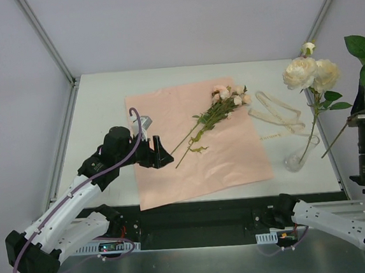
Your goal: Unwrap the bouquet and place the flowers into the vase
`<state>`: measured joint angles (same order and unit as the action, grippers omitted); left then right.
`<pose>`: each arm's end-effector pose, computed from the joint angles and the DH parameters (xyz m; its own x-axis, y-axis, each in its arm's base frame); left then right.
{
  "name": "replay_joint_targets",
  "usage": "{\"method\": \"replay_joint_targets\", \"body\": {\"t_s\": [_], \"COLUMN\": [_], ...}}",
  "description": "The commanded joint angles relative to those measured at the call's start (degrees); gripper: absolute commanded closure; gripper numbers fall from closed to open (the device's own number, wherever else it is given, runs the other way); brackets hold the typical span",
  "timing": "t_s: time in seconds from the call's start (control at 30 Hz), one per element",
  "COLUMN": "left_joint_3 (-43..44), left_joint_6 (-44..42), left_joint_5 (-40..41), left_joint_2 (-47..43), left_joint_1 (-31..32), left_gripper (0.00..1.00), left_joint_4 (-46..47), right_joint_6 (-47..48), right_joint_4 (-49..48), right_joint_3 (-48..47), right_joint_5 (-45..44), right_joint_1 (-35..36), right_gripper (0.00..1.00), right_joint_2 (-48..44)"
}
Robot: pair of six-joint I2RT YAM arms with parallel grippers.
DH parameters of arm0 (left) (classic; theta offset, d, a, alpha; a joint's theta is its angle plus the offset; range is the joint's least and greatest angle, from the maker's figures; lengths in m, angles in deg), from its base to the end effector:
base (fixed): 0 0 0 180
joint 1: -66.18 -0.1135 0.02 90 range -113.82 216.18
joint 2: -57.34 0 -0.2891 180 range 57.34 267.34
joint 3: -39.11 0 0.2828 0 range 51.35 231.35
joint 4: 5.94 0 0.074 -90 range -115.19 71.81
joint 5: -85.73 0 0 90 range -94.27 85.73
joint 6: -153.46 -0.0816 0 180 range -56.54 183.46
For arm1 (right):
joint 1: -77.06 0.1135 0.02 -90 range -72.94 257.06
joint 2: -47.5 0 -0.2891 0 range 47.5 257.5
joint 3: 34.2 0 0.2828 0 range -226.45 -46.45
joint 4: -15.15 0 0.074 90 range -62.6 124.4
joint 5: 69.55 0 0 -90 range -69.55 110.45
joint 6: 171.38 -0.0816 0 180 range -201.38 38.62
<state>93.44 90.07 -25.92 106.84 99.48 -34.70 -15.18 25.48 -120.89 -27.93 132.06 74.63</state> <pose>0.1933 -0.1630 0.2964 -0.6579 -0.0659 -0.7502 0.5564 0.6288 -0.5432 0.0441 -0.0434 0.5862 0.4169 -0.4641 -0.7815 0.2909 0.8827 -0.3690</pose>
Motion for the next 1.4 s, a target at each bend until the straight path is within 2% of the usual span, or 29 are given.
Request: {"method": "replay_joint_targets", "body": {"t_s": [0.0, 0.3, 0.63, 1.0, 1.37], "left_joint_3": [2.0, 1.2, 1.4, 1.2, 1.5], "left_joint_6": [0.9, 1.3, 1.2, 0.9, 0.4], "left_joint_5": [-2.1, -2.5, -3.4, -3.6, -4.6], "left_joint_2": [-1.0, -2.3, -2.9, -3.4, -2.3], "left_joint_1": [-0.3, -0.3, -0.3, -0.3, -0.3], "left_gripper": [0.32, 0.32, 0.32, 0.3, 0.27], "left_joint_4": [2.6, 2.6, 2.5, 2.6, 2.5], "right_joint_6": [10.5, 17.7, 6.5, -4.1, -7.8], "right_joint_4": [-18.0, -28.9, -28.0, -26.1, -25.5], "right_joint_3": [1.2, 0.1, 2.6, 4.9, 7.5], "right_joint_5": [-4.0, -4.3, -3.0, 1.1, 6.3], "right_joint_1": [0.1, -1.0, -14.6, -26.5, -32.8], "right_gripper": [1.0, 1.0, 1.0, 1.0, 0.99], "right_joint_2": [3.8, 11.2, 13.4, 14.9, 13.5]}}
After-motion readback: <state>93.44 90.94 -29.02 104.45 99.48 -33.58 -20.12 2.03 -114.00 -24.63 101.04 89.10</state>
